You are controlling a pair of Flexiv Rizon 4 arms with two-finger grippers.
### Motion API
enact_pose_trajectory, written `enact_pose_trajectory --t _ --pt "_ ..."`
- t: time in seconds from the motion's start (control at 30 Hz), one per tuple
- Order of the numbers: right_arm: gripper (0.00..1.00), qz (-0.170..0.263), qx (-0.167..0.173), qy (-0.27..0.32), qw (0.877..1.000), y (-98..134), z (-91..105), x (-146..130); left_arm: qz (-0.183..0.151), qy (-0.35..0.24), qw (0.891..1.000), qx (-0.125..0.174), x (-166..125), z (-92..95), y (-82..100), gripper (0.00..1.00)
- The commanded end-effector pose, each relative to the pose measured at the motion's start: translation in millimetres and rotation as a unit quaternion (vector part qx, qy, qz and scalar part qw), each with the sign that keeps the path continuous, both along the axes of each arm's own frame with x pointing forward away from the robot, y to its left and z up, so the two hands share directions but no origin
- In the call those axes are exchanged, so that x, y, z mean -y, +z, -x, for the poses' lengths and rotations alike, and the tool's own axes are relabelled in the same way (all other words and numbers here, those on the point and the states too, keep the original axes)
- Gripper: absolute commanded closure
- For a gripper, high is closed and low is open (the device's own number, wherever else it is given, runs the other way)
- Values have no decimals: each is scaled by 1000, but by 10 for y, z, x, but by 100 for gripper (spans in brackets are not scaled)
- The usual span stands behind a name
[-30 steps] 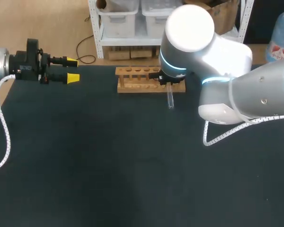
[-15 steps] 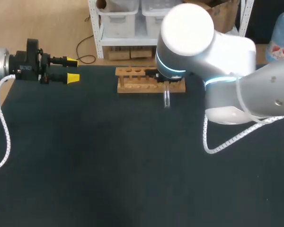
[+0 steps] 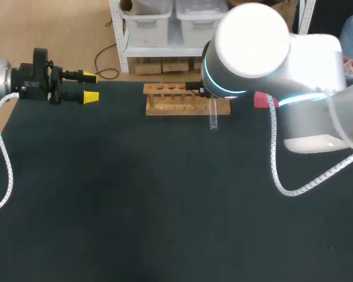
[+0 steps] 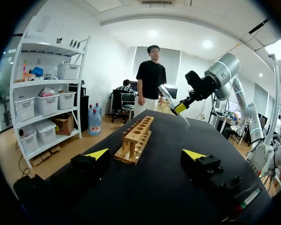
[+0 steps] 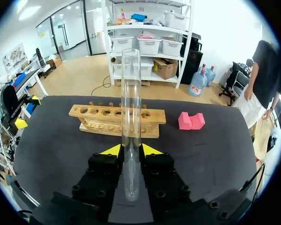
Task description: Grasp the test tube, adjust it, and insert it.
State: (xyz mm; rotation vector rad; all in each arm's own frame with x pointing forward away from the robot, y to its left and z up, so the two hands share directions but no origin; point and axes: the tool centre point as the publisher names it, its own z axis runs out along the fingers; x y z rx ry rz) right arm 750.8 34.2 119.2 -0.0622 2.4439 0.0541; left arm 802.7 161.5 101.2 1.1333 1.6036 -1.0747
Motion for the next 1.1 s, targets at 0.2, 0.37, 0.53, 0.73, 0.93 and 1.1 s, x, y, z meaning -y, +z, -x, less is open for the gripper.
enact_pose_trajectory --t 0.2,0.37,0.53,0.73,0.93,1.1 --pt "100 -5 13 -4 1000 69 162 61 1 0 1000 2 -4 1 -12 0" --pt "100 -25 17 -4 1000 110 176 62 1 0 1000 2 -4 1 -12 0" --pt "100 -30 19 -1 999 119 182 65 1 0 1000 2 -4 1 -12 0" --pt "100 -30 19 -1 999 119 182 65 1 0 1000 2 -4 1 -12 0" --pt "100 -30 19 -1 999 119 182 65 1 0 1000 2 -4 1 -12 0" --pt "100 -30 19 -1 999 119 182 65 1 0 1000 2 -4 1 -12 0"
